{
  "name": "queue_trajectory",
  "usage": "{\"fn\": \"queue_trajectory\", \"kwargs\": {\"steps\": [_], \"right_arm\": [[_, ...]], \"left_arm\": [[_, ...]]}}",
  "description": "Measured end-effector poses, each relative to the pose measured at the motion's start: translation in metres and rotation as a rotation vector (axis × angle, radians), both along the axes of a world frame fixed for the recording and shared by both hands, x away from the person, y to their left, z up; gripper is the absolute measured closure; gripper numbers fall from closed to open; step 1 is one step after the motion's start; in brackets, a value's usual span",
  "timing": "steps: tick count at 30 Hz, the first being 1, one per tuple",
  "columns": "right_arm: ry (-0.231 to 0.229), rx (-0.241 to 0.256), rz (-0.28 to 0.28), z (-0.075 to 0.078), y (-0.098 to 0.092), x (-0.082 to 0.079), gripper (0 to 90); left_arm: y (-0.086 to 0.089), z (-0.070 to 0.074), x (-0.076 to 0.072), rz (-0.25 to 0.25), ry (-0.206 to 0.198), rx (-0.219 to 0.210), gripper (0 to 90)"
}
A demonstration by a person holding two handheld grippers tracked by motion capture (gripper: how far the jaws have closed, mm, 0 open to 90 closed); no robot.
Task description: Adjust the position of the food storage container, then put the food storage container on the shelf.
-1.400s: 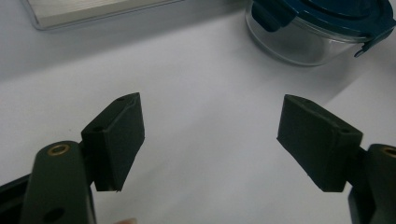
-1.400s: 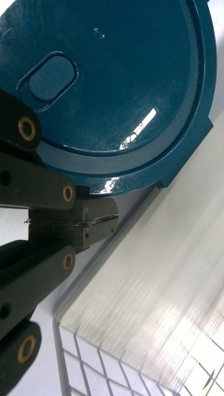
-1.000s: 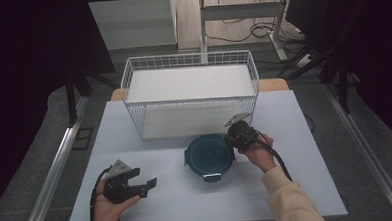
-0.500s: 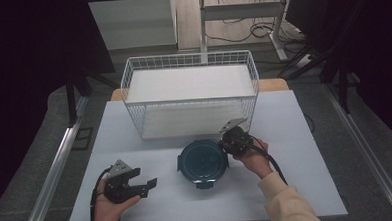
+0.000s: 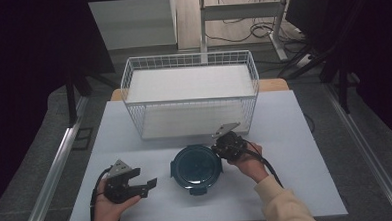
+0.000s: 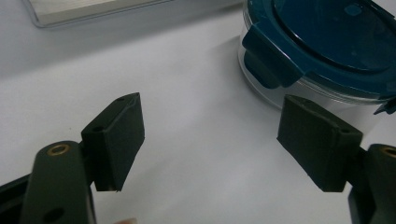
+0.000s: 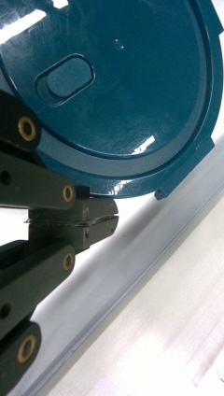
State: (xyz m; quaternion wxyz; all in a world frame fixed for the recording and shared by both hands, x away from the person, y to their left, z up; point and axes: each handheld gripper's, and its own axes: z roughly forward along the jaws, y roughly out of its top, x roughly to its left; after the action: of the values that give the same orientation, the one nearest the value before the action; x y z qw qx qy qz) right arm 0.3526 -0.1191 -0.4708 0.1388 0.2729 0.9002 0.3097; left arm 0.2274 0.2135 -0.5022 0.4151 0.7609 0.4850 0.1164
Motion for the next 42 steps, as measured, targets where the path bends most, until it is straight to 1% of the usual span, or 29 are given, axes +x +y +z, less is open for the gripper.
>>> {"fn": "queue_trajectory", "kwargs": {"steps": [1,2,3,5,6,7,8,10,11,12,13,14,15,16,17,18,19,21,23,25,26,29,30,31,32,35,39,42], "right_arm": [[-0.006,0.013,0.002,0.001,-0.001,-0.001,89.8],[-0.006,0.013,0.002,0.001,-0.001,-0.001,89.8],[-0.027,0.046,-0.002,0.005,-0.005,-0.004,89.8],[-0.048,0.069,-0.007,0.011,-0.012,-0.009,89.8],[-0.048,0.069,-0.007,0.011,-0.012,-0.009,89.8],[-0.057,0.097,-0.015,0.016,-0.020,-0.016,89.8],[-0.059,0.114,-0.017,0.018,-0.025,-0.021,89.8],[-0.060,0.148,-0.025,0.022,-0.037,-0.031,89.7],[-0.062,0.169,-0.024,0.023,-0.043,-0.037,89.6],[-0.062,0.169,-0.024,0.023,-0.043,-0.037,89.6],[-0.063,0.193,-0.023,0.023,-0.049,-0.043,89.5],[-0.060,0.233,-0.034,0.023,-0.062,-0.055,83.8],[-0.054,0.260,-0.040,0.023,-0.068,-0.060,74.0],[-0.054,0.260,-0.040,0.023,-0.068,-0.060,74.0],[-0.048,0.309,-0.063,0.020,-0.080,-0.070,57.0],[-0.048,0.309,-0.063,0.020,-0.080,-0.070,57.0],[-0.027,0.321,-0.078,0.016,-0.088,-0.077,47.2],[-0.017,0.335,-0.101,0.013,-0.095,-0.082,39.7],[-0.001,0.346,-0.114,0.009,-0.100,-0.085,35.0],[0.004,0.342,-0.124,0.006,-0.102,-0.086,30.9],[0.008,0.341,-0.127,0.005,-0.102,-0.085,29.6],[0.027,0.367,-0.150,0.004,-0.104,-0.082,27.3],[0.027,0.367,-0.150,0.004,-0.104,-0.082,27.3],[0.038,0.383,-0.154,0.003,-0.105,-0.081,27.2],[0.034,0.390,-0.152,0.003,-0.105,-0.081,27.2],[0.007,0.389,-0.130,0.004,-0.104,-0.084,26.2],[0.023,0.394,-0.125,0.005,-0.101,-0.085,24.5],[0.030,0.383,-0.119,0.004,-0.100,-0.085,23.6]], "left_arm": [[0.002,-0.001,0.000,0.007,0.000,-0.005,22.8],[0.002,-0.001,0.000,0.007,0.000,-0.005,22.8],[0.004,-0.001,0.001,0.014,-0.001,-0.006,22.8],[0.005,-0.001,0.001,0.017,0.000,-0.008,22.8],[0.005,-0.001,0.001,0.017,0.000,-0.008,22.8],[0.005,-0.001,0.001,0.019,0.000,-0.008,22.8],[0.005,-0.001,0.001,0.019,0.001,-0.008,22.8],[0.005,0.000,0.001,0.019,0.002,-0.006,22.8],[0.004,0.000,0.002,0.027,-0.001,-0.011,22.8],[0.004,0.000,0.002,0.027,-0.001,-0.011,22.8],[0.004,0.001,0.003,0.029,-0.001,-0.013,22.8],[0.003,0.001,0.004,0.035,-0.003,-0.016,22.8],[0.002,0.002,0.005,0.035,-0.003,-0.015,22.8],[0.002,0.002,0.005,0.035,-0.003,-0.015,22.8],[0.001,0.002,0.004,0.034,-0.003,-0.016,22.8],[0.001,0.002,0.004,0.034,-0.003,-0.016,22.8],[0.000,0.002,0.003,0.031,-0.004,-0.017,22.8],[0.001,0.003,0.003,0.031,-0.003,-0.020,22.8],[0.001,0.003,0.002,0.036,-0.001,-0.020,22.8],[0.002,0.003,0.002,0.038,-0.001,-0.022,22.7],[0.003,0.003,0.002,0.037,-0.003,-0.021,22.7],[0.003,0.002,0.001,0.034,-0.001,-0.020,22.7],[0.003,0.002,0.001,0.034,-0.001,-0.020,22.7],[0.004,0.002,0.001,0.032,-0.001,-0.023,22.7],[0.004,0.002,0.001,0.032,0.002,-0.027,22.7],[0.003,0.004,0.001,0.035,0.003,-0.038,22.6],[0.002,0.007,0.000,0.036,-0.001,-0.052,22.0],[0.002,0.008,0.000,0.033,-0.002,-0.055,21.8]]}}
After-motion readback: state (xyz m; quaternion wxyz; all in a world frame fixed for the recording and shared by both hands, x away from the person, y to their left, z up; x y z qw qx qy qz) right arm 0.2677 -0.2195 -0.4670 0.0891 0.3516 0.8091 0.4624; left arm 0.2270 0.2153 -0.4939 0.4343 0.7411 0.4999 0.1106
